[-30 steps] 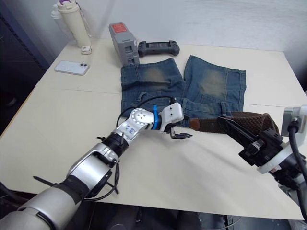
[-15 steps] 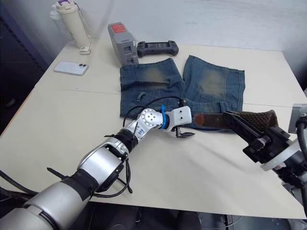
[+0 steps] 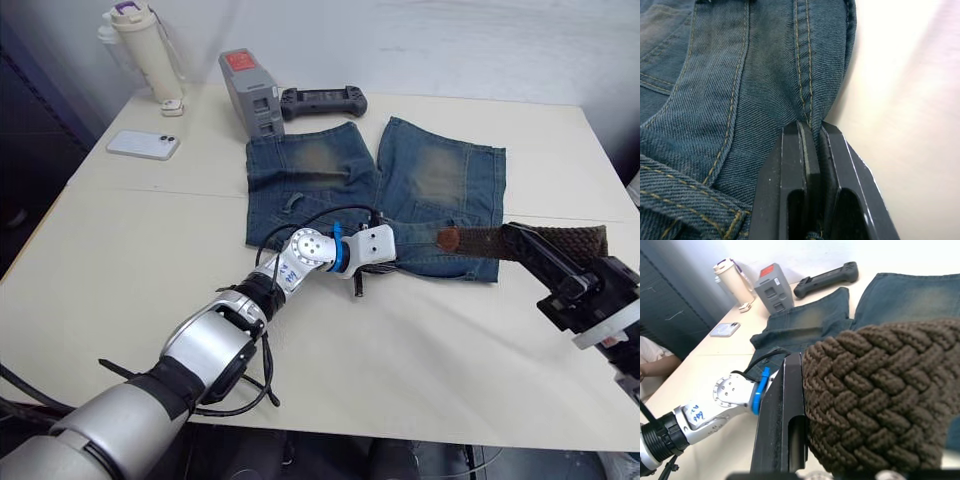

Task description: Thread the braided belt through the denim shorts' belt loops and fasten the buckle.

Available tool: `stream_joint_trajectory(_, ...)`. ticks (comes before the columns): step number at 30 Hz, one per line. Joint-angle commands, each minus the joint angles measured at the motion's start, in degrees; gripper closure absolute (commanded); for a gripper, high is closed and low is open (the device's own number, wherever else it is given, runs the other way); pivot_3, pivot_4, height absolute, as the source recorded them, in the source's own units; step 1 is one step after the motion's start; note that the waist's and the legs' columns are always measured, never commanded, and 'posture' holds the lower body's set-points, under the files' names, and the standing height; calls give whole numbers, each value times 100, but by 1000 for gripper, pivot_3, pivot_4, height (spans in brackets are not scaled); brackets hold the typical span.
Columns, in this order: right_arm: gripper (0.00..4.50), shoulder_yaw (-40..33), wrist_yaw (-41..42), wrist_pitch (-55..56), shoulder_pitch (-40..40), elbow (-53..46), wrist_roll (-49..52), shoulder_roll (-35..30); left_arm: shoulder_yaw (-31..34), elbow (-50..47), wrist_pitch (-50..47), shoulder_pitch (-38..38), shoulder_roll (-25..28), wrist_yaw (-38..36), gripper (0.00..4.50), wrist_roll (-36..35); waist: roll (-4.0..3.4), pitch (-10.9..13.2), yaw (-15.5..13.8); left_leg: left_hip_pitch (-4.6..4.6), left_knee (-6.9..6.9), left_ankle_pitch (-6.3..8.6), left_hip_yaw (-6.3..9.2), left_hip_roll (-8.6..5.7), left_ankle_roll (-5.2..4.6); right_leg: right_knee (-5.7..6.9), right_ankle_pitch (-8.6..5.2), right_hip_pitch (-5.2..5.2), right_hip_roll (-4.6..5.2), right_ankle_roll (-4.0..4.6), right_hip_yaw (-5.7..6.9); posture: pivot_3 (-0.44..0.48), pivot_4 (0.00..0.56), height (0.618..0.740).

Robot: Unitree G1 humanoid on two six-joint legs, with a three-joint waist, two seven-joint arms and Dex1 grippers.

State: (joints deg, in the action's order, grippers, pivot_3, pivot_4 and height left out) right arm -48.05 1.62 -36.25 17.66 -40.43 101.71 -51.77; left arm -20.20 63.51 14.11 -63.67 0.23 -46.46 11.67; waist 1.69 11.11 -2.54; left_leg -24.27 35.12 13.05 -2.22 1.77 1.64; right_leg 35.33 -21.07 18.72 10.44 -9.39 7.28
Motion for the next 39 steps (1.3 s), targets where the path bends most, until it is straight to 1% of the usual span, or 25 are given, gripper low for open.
stream_joint_trajectory(1,4500,-183,95,19,-61,75,-47,-82,-174,-916,-605,733,479,-1038,4467,-29,-2,-1,56,4,-2,-1,0,2,1,3,-1,-1,0,1,0,0,150,740)
stream_joint_trajectory(4,4500,-160,163,-27,-76,125,-87,-75,-205,-2336,-1367,1408,965,-1437,4467,-172,-12,-7,156,11,-2,-1,0,5,2,9,-1,-7,-1,2,-1,0,150,740)
stream_joint_trajectory(6,4500,-154,195,-65,-28,138,-108,-47,-236,-3162,-1687,1807,1313,-1517,4467,-157,-18,-11,186,15,1,-2,1,6,3,14,-1,-10,-1,2,-1,0,150,740)
stream_joint_trajectory(8,4500,-130,228,-110,91,94,-97,32,-166,-4039,-2241,2238,1719,-1664,4467,-239,-25,-15,218,19,2,-3,2,7,5,18,-1,-12,-1,2,-2,0,150,740)
stream_joint_trajectory(10,4500,-111,227,-141,225,14,-57,102,-65,-4720,-2711,2515,2029,-1766,4467,-383,-28,-18,249,22,2,-3,3,9,6,20,-1,-13,-3,2,-3,0,150,740)
stream_joint_trajectory(13,4500,-49,197,-101,408,-159,4,240,18,-5303,-3158,2682,2387,-1802,4467,-515,-39,-25,260,25,5,-4,2,10,7,24,-1,-14,-3,2,-8,0,150,740)
stream_joint_trajectory(17,4500,209,87,-23,565,-404,35,436,39,-5687,-3482,2744,2781,-1964,4467,-672,-42,-26,270,29,5,-5,-2,13,8,27,-1,-13,-5,3,-14,0,150,740)
stream_joint_trajectory(21,4500,535,0,90,513,-510,-11,575,58,-5810,-3502,2763,2767,-2044,4467,-988,-42,-26,258,30,6,-5,-4,12,8,27,-1,-13,-4,2,-20,0,150,740)
stream_joint_trajectory(24,4500,774,-68,164,390,-528,-10,580,149,-6079,-4023,2738,2655,-2261,3261,-1504,-42,-26,249,28,5,-5,-4,11,8,27,-1,-12,-4,2,-19,0,150,740)
stream_joint_trajectory(27,4500,878,-92,178,370,-492,-14,588,173,-6071,-3939,2606,2687,-2266,1974,-1580,-42,-26,196,25,6,-5,-2,10,8,26,-1,-11,-3,2,-17,0,150,740)
stream_joint_trajectory(28,4500,903,-78,168,376,-469,-33,589,187,-6062,-3904,2565,2706,-2297,1422,-1616,-42,-26,182,23,7,-5,-3,9,8,25,-1,-11,-3,2,-17,0,150,740)
stream_joint_trajectory(29,4500,953,-119,195,362,-412,-30,628,232,-6050,-3913,2495,2759,-2381,1051,-1690,-42,-26,160,22,7,-5,-3,8,8,24,-1,-10,-2,2,-17,0,150,740)
stream_joint_trajectory(31,4500,1080,-201,189,330,-232,-83,650,437,-5961,-3832,2267,2852,-2529,90,-1889,-41,-25,135,21,7,-5,-3,8,8,24,-1,-9,-2,2,-16,0,150,740)
stream_joint_trajectory(33,4500,1195,-249,195,237,-31,-51,669,605,-5921,-3728,2111,2921,-2700,36,-2115,-41,-25,119,19,9,-5,-4,7,8,24,-1,-9,-2,2,-16,0,150,740)
stream_joint_trajectory(35,4500,1344,-230,173,72,201,-26,686,715,-5860,-3591,2005,2929,-2687,36,-2195,-41,-25,119,18,10,-4,-3,6,7,23,-1,-9,-1,2,-16,0,150,740)
stream_joint_trajectory(37,4500,1495,-185,117,-107,496,-59,695,826,-5875,-3669,1947,2919,-2739,36,-2372,-41,-25,123,19,10,-4,-4,5,7,23,-1,-10,-1,2,-15,0,150,740)
stream_joint_trajectory(39,4500,1560,-106,52,-208,759,-143,717,860,-5858,-3631,1926,2916,-2674,36,-2384,-41,-25,118,18,10,-4,-4,5,7,23,-1,-10,-1,2,-14,0,150,740)
